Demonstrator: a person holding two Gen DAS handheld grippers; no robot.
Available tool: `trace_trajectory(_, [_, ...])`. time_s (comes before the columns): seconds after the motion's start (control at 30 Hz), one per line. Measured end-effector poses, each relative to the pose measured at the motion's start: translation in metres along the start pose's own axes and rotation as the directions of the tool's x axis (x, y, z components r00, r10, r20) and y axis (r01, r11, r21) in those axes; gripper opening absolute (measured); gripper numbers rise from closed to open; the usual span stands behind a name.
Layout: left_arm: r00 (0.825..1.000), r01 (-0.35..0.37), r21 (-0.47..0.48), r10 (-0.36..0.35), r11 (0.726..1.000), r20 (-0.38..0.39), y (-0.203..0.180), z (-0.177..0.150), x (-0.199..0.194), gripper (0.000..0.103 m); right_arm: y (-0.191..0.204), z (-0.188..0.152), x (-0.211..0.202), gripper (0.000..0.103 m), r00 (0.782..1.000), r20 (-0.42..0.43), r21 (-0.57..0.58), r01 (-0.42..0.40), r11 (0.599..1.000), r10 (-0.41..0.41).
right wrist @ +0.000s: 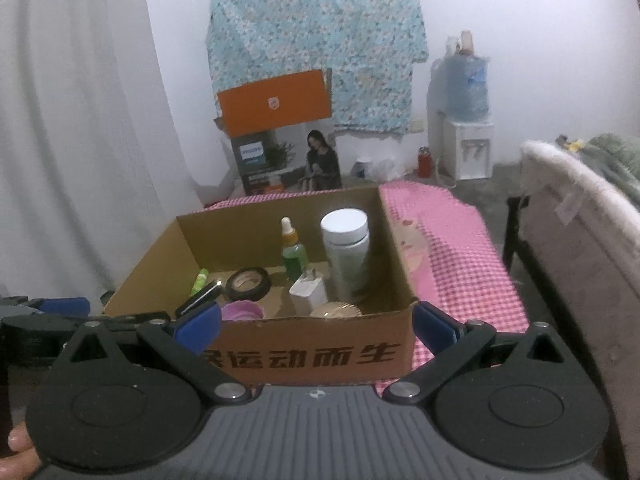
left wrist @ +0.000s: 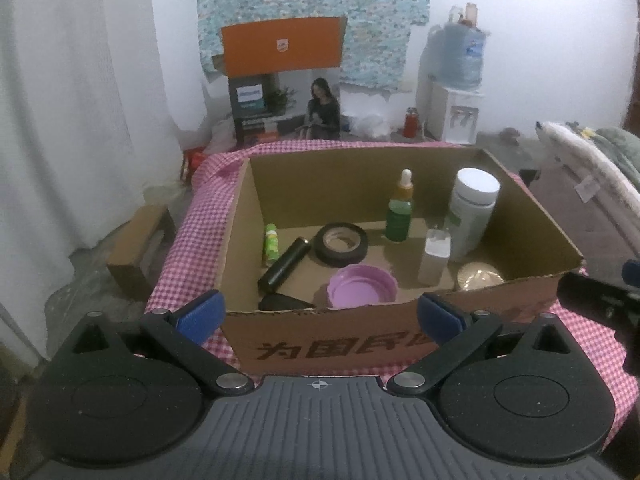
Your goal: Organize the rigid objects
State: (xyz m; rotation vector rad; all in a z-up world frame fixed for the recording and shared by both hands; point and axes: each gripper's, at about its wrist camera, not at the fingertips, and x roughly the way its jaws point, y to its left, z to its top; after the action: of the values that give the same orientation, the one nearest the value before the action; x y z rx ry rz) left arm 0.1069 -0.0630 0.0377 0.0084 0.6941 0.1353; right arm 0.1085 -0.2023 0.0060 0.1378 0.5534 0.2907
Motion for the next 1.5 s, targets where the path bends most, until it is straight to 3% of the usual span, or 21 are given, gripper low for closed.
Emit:
trace_trajectory(0.47, [0.997,-0.052,-0.033,0.051,0.998,-0.05,0.008,0.003,0.01,0.103,0.014,0.0,0.03,0.103,0.997,-0.066,-0.03,-0.048,0.998,0.046])
trace_trajectory(0.93, [0.999,-0.025,-0.02,0.025,0.999,-0.045,0.005,0.006,0.007,0.103,0.021,0.003,0.035,0.103,0.998,-0.063,-0.041,0.001,0.999,-0.004])
trace_trajectory(1.5, [0.998,-0.047,-0.004,0.047,0.999,-0.043,-0.004,0.001,-0.004,0.103,0.016,0.0,0.029,0.103,0.997,-0.07,-0.033,0.025,0.999,-0.028])
